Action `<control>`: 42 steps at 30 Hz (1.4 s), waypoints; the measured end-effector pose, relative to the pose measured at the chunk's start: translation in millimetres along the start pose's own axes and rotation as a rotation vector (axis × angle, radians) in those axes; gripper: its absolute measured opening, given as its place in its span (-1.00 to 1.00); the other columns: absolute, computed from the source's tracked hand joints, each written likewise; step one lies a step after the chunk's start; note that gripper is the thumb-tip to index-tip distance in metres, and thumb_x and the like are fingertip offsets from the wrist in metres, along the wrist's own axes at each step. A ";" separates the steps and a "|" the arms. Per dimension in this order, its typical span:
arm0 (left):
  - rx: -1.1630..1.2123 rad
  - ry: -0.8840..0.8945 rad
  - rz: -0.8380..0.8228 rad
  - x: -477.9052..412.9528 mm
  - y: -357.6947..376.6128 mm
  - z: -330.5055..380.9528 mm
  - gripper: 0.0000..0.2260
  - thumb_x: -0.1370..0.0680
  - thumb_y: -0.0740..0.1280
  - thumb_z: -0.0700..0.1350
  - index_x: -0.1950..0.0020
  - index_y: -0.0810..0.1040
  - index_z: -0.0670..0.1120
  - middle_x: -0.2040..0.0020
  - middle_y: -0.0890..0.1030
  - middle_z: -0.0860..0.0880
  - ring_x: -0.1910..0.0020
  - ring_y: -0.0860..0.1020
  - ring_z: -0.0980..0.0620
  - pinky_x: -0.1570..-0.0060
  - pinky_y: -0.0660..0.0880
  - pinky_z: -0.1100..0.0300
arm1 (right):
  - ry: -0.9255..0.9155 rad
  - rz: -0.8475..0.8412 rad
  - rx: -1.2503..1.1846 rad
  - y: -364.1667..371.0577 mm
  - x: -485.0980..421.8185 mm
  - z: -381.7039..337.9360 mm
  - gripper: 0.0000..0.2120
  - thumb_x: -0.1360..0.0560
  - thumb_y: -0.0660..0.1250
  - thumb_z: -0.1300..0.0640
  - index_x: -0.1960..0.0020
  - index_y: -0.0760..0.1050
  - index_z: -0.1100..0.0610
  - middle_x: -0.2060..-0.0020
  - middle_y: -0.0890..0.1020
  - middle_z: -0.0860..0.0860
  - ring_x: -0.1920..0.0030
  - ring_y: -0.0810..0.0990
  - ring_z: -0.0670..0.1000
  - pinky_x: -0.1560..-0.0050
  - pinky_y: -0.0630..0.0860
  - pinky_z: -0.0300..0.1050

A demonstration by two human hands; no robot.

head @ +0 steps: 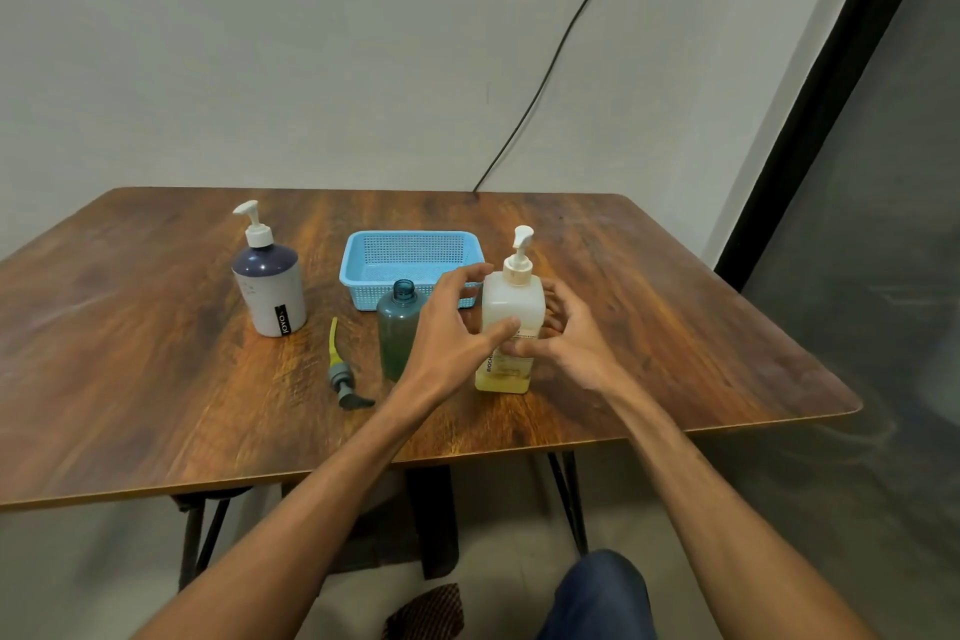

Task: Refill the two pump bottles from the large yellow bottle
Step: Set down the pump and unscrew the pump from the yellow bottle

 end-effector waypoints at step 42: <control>0.118 0.003 -0.044 -4.5 23.5 -29.0 -0.24 -0.37 0.58 0.08 -0.49 0.29 0.14 -0.31 0.53 0.05 -0.23 0.56 0.08 -0.15 0.61 -0.01 | -0.158 0.143 0.147 -8.5 -20.3 -56.6 -0.74 -0.42 0.52 0.25 -0.10 0.62 0.19 0.05 0.69 0.03 0.06 0.64 -0.08 0.04 0.62 -0.18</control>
Point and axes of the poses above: each hand's wrist, its own x-axis away from the middle knuckle, its own y-axis out of the palm, z = x × y, the point moved 3 cm from there along -x, towards the middle knuckle
